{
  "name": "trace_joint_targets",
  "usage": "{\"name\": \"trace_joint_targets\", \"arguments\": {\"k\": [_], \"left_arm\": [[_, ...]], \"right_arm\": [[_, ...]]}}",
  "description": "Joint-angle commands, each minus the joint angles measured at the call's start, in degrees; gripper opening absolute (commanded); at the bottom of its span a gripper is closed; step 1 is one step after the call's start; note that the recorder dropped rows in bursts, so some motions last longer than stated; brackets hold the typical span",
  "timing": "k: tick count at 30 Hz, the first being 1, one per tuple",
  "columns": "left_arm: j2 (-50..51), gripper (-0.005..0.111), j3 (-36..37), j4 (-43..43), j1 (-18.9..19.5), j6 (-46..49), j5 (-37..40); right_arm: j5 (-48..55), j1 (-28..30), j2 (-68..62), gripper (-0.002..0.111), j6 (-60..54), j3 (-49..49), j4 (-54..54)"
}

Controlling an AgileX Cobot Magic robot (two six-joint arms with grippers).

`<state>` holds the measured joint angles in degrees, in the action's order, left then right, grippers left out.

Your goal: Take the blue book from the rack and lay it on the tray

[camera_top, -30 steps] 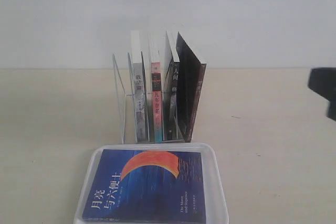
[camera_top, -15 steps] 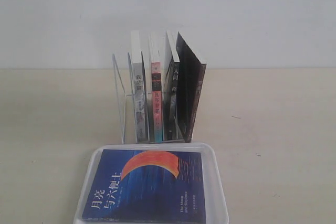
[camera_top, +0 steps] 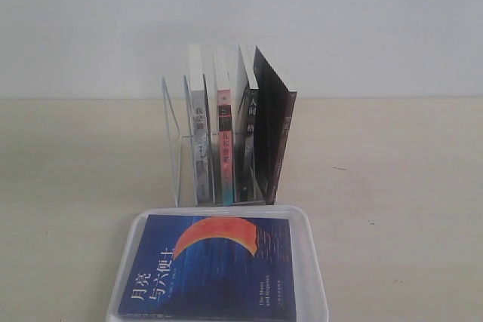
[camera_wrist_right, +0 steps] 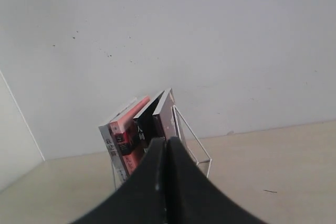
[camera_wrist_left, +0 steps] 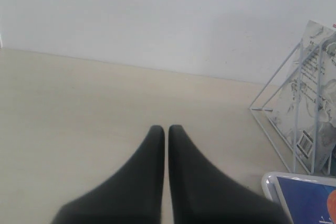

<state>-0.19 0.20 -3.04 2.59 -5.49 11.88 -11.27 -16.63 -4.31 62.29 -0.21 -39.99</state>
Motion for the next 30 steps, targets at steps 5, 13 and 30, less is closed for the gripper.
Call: {"name": "trace_joint_targets", "arguments": {"k": [5, 13, 30], "left_arm": [[0.19, 0.004, -0.2, -0.59, 0.2, -0.43, -0.41], [0.19, 0.004, -0.2, -0.59, 0.2, -0.43, -0.41], [0.19, 0.004, -0.2, -0.59, 0.2, -0.43, -0.41]], "right_arm": [[-0.3, 0.41, 0.22, 0.0, -13.83, 0.21, 12.7], [15.51, 0.41, 0.22, 0.0, -50.07, 0.21, 42.87], [30.85, 0.41, 2.61, 0.0, -56.85, 0.21, 41.81]]}}
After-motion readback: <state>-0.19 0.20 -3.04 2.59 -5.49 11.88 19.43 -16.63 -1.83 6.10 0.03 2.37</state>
